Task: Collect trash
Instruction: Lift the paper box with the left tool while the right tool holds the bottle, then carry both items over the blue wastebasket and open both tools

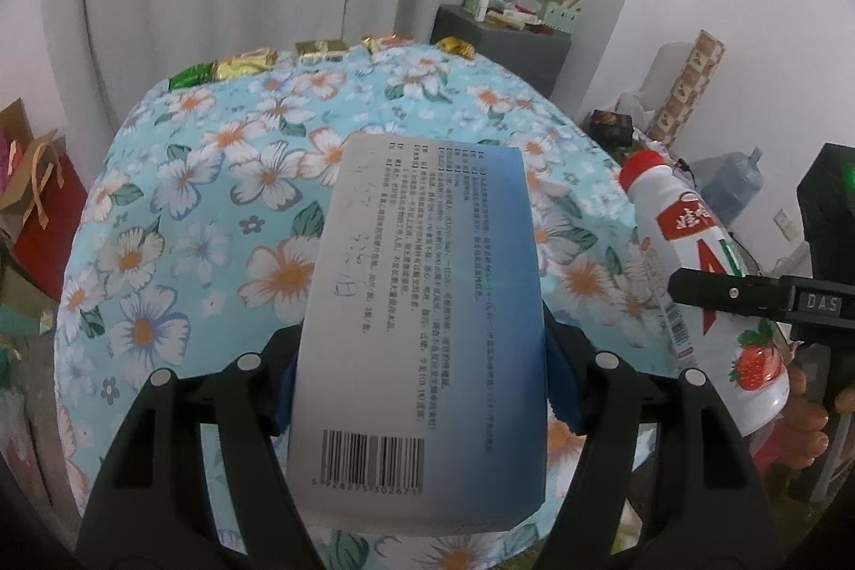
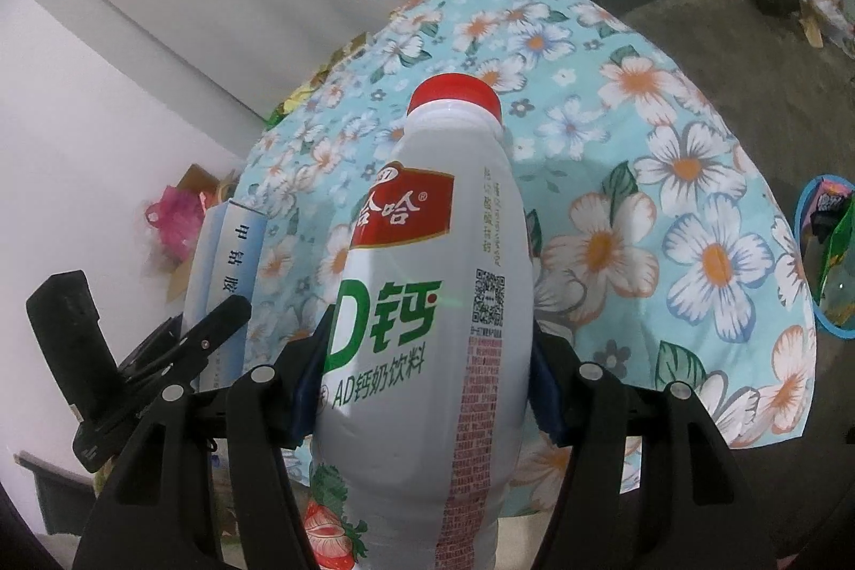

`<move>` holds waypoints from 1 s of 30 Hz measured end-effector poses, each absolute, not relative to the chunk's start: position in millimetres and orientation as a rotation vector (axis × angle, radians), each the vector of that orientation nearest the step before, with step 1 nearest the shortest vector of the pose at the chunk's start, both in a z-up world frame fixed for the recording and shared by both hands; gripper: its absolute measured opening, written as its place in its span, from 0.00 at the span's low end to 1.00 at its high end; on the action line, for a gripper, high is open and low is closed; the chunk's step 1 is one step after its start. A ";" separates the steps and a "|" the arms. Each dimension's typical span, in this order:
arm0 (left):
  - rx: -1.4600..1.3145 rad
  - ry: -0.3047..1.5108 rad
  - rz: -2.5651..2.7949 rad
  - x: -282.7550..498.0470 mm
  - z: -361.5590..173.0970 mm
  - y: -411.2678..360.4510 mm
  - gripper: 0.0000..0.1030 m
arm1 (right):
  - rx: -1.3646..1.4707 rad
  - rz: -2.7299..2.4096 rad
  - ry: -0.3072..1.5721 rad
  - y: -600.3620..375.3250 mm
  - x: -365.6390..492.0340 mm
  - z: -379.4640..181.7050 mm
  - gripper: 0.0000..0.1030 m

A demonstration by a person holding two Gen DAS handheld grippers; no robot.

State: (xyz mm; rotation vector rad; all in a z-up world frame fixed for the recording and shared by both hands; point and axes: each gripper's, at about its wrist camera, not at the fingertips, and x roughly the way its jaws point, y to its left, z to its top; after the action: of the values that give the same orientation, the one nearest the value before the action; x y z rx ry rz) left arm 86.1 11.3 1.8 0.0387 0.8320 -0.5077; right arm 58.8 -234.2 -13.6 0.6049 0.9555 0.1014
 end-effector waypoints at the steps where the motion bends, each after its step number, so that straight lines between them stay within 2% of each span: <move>1: 0.041 0.825 -0.512 84.0 4.6 9.8 0.65 | 0.605 0.104 0.948 -233.8 56.8 -11.2 0.59; 18: 0.145 0.751 -0.640 66.5 36.6 -54.4 0.65 | 0.746 0.051 0.817 -300.7 11.1 3.3 0.59; 30: 0.227 0.845 -0.950 76.1 30.8 -188.8 0.65 | 1.020 -0.367 0.654 -445.7 -107.0 -20.8 0.59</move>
State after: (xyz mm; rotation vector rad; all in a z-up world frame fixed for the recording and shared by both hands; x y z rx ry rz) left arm 76.1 -188.8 30.8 0.2271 0.8454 -0.9499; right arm -107.0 -445.7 -20.8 1.0195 0.6545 -0.3669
